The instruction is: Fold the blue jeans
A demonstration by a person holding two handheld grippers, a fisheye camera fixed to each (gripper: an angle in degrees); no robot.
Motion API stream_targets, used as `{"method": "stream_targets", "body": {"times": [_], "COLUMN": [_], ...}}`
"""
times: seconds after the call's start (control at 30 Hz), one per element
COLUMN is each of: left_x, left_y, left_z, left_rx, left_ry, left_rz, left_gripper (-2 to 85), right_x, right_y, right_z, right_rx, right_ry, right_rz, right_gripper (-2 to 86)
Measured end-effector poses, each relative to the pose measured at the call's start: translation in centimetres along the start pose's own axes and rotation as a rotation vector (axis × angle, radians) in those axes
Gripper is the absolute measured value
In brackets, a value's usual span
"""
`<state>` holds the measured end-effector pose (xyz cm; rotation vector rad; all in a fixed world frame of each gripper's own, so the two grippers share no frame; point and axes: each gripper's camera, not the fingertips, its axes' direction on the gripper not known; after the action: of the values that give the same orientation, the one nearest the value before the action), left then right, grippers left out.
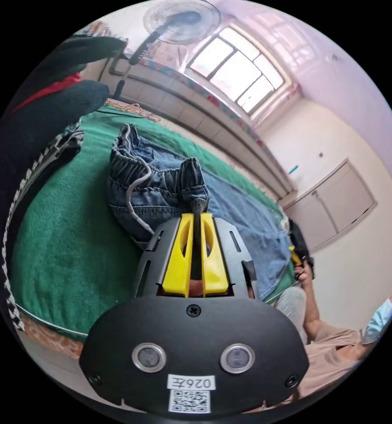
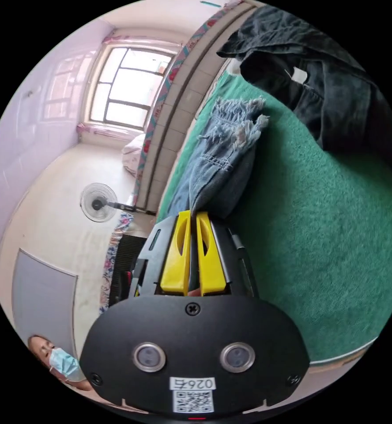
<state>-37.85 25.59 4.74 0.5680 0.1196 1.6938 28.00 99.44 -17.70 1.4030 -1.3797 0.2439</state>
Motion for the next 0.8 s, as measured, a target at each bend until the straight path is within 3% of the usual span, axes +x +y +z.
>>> {"method": "stream_targets", "body": {"times": [0.17,0.27,0.37,0.6,0.8], "left_x": [-4.8,-7.7,-9.7,-9.2,-8.7], "left_y": [2.2,3.9,5.0,2.3,-4.4], "left_z": [-6.7,-8.2,-8.0,-7.2,-4.0], "left_rx": [0.153,0.206,0.246,0.301,0.315], "left_ry": [0.086,0.158,0.247,0.227,0.185], "left_rz": [-0.112,-0.203,-0.288,-0.296,-0.296], "left_gripper": [0.2,-0.3,-0.4,-0.5,-0.5], "right_x": [-6.3,-10.1,-11.5,-12.2,-10.9], "right_y": [11.2,17.9,21.3,20.6,11.5], "right_z": [-8.4,-9.3,-8.0,-0.5,11.7], "right_rx": [0.304,0.380,0.402,0.497,0.489], "right_ry": [0.140,0.344,0.378,0.298,0.283], "right_rz": [-0.173,-0.343,-0.398,-0.398,-0.421], "right_gripper": [-1.4,-1.4,-1.4,-1.6,-1.5]}}
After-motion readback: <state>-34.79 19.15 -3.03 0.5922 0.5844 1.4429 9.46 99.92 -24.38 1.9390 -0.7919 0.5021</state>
